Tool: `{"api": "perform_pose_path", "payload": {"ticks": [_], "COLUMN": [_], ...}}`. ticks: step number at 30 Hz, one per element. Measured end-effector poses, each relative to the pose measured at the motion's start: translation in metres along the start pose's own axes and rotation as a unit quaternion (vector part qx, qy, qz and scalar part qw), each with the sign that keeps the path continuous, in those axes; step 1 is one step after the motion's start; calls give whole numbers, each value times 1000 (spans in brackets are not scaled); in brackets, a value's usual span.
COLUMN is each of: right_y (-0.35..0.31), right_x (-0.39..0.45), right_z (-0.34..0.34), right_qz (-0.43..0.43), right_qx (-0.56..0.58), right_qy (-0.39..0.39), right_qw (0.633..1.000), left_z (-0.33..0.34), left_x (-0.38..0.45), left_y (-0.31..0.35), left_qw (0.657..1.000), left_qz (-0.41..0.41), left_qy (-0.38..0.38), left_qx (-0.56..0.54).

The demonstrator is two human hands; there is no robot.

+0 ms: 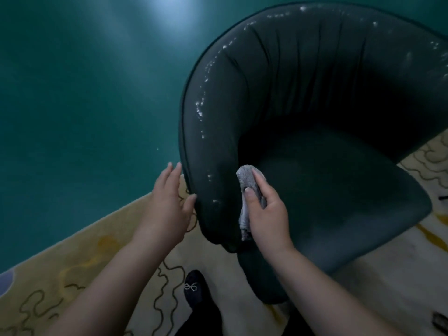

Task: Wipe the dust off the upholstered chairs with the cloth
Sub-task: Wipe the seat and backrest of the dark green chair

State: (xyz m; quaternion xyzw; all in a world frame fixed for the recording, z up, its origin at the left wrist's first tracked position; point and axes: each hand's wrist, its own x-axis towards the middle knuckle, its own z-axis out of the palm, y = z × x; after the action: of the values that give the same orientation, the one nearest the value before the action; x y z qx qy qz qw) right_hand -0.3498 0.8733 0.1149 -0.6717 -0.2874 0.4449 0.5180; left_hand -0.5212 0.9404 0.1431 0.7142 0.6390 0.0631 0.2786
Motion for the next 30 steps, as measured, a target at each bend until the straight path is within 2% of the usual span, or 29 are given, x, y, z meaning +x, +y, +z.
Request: {"api": "perform_pose_path", "payload": {"ticks": [4, 8, 10, 15, 17, 19, 22, 25, 28, 30], "right_y": [1, 4, 6, 5, 8, 14, 21, 7, -16, -15], "right_x": [-9, -3, 6, 46, 44, 20, 1, 44, 85, 81], "right_z": [38, 71, 80, 73, 69, 69, 75, 80, 80, 76], "right_qz": [-18, -57, -63, -10, -15, -75, -185, -167, -109, -122], "right_qx": [-21, -128, -170, -116, -75, -99, -182, -206, -145, -120], "right_qy": [60, 19, 30, 86, 91, 64, -6, -21, -21, -32], "right_qw": [998, 990, 983, 990, 993, 990, 966, 964, 983, 985], "left_z": [-11, -18, -18, -15, -16, -18, -23, -26, -28, -31], "left_x": [24, 35, 36, 36, 37, 39, 44, 47, 51, 57], "left_y": [-13, -15, -17, -15, -15, -15, -13, -10, -5, -2], "left_qw": [994, 989, 986, 982, 979, 976, 974, 972, 971, 972], "left_qz": [38, 50, 47, 37, 30, 24, 24, 10, -4, -8], "left_qy": [-107, -134, -143, -140, -139, -143, -135, -138, -137, -133], "left_qx": [3, -42, -67, -121, -143, -163, -182, -190, -198, -192]}}
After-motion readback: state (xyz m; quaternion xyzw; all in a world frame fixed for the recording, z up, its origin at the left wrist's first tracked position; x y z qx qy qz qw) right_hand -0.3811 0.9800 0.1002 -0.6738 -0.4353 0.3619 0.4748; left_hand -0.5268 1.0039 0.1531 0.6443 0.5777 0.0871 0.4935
